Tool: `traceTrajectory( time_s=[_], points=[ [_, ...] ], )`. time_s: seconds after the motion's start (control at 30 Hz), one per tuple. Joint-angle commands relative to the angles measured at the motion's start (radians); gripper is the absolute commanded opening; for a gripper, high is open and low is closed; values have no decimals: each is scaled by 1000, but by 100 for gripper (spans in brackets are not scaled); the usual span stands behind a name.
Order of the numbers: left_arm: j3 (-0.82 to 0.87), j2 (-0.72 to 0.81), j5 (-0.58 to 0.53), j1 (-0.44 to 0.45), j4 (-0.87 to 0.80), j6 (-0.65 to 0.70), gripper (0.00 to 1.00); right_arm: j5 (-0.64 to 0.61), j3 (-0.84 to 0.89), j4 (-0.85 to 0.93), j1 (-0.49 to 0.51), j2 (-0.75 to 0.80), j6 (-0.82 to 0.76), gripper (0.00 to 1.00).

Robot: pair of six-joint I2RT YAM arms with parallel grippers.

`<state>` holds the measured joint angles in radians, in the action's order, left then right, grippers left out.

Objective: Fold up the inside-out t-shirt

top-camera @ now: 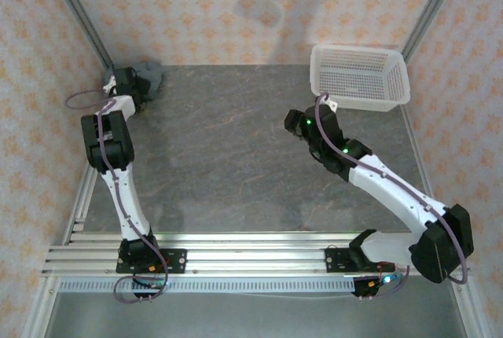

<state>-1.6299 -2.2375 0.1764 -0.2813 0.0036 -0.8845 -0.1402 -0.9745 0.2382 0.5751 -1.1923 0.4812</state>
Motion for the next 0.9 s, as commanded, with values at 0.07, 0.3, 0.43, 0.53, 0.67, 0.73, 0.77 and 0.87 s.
traceTrajectory(
  time_s=[0.07, 0.3, 0.43, 0.53, 0.67, 0.73, 0.77, 0.87],
  points=[
    [304, 527, -27, 187, 136, 141, 82, -219, 63, 54, -97, 149, -149, 70],
    [679, 974, -143, 472, 93, 402, 86, -396, 340, -203, -227, 256, -315, 73],
    [836, 1125, -244, 590, 64, 546, 91, -464, 479, -381, -273, 234, -437, 80],
    [973, 1227, -366, 616, 100, 611, 98, -430, 535, -493, -385, 146, -442, 84],
    [1110, 1319, -589, 620, 184, 707, 100, -336, 584, -754, -460, -41, -503, 84],
    [1131, 1322, -676, 617, 201, 738, 100, -338, 564, -867, -458, -160, -544, 85],
    [1144, 1318, -707, 613, 223, 741, 100, -322, 542, -835, -456, -182, -543, 91],
    [1203, 1284, -675, 543, 306, 725, 100, -252, 496, -773, -465, -207, -550, 99]
  ],
)
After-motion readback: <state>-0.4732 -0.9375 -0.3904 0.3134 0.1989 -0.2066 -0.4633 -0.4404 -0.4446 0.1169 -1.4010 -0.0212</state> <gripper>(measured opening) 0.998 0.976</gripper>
